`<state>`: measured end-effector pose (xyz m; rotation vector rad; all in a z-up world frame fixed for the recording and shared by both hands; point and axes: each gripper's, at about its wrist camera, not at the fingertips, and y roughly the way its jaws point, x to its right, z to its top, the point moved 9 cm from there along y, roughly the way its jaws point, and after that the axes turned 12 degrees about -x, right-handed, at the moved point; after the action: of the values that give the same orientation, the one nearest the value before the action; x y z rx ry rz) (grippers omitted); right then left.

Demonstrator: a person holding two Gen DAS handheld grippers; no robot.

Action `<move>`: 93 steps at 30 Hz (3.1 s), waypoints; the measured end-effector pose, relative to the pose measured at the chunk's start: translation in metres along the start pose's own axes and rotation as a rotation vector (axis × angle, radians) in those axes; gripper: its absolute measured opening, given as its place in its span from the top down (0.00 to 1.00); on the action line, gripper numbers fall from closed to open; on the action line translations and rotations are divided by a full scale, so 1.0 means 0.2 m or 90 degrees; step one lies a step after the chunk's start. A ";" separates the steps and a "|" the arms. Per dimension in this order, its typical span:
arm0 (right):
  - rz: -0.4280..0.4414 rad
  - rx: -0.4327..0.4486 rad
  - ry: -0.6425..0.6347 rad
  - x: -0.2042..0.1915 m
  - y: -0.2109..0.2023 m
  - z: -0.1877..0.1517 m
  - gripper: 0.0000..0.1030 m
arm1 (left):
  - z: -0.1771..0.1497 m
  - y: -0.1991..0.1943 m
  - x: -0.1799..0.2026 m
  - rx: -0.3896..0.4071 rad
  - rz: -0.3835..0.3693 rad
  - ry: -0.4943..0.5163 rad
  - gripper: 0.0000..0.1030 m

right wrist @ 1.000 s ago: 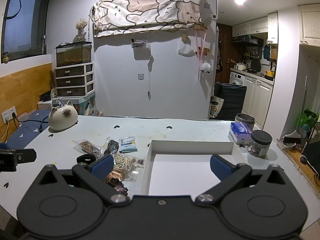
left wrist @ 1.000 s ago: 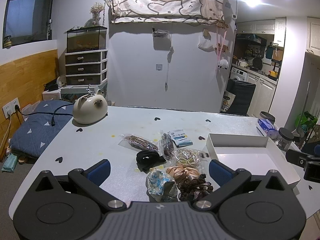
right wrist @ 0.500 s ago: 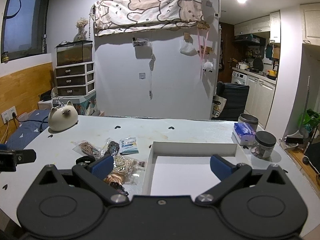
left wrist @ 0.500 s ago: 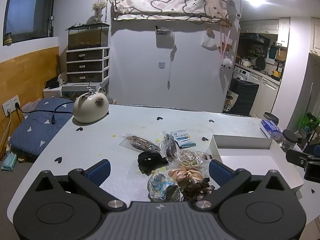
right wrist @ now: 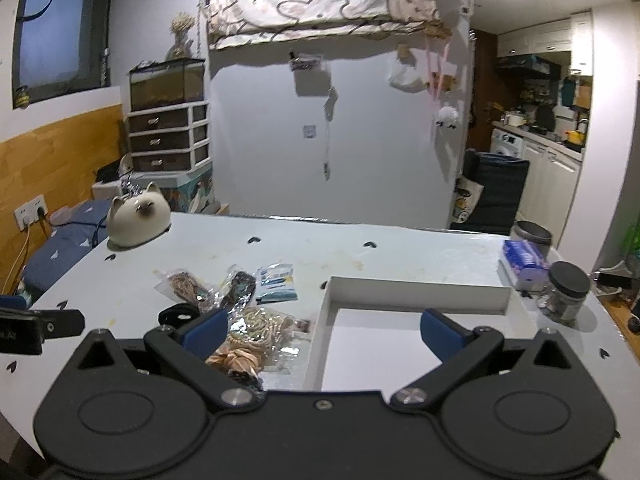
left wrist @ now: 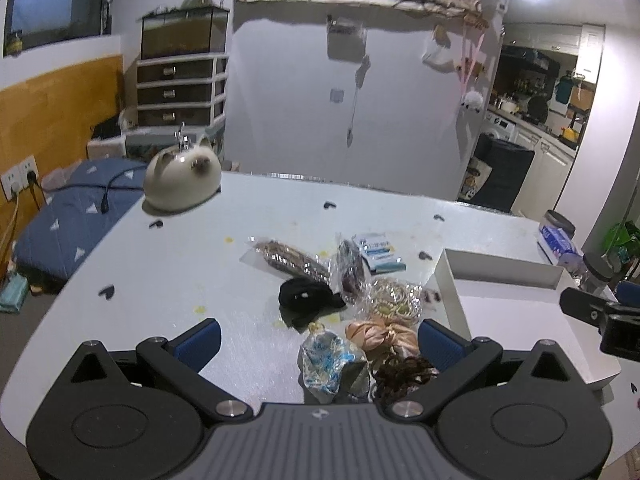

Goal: Organize soft objects
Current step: 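Grasp the brown crochet bundle with the right tool while the left tool grasps the floral pouch, then lift the floral pouch and crochet bundle and carry both over the white box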

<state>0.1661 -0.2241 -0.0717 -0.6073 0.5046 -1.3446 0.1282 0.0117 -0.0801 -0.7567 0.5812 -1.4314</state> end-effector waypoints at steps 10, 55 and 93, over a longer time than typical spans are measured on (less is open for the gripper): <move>0.053 -0.045 -0.080 -0.13 0.26 0.03 0.00 | 0.03 0.22 -0.01 -0.063 -0.010 -0.024 0.00; 0.247 -0.319 -0.262 -0.47 0.70 -0.45 0.51 | -0.13 0.84 0.00 -0.312 -0.071 -0.179 0.46; 0.153 -0.160 -0.139 -0.38 0.21 -0.44 0.55 | -0.21 0.18 -0.02 -0.128 -0.102 -0.094 0.74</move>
<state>0.1274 -0.1537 -0.1659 -0.8612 0.5536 -0.9807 0.1198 0.0107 -0.1352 -1.0786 0.5649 -1.4619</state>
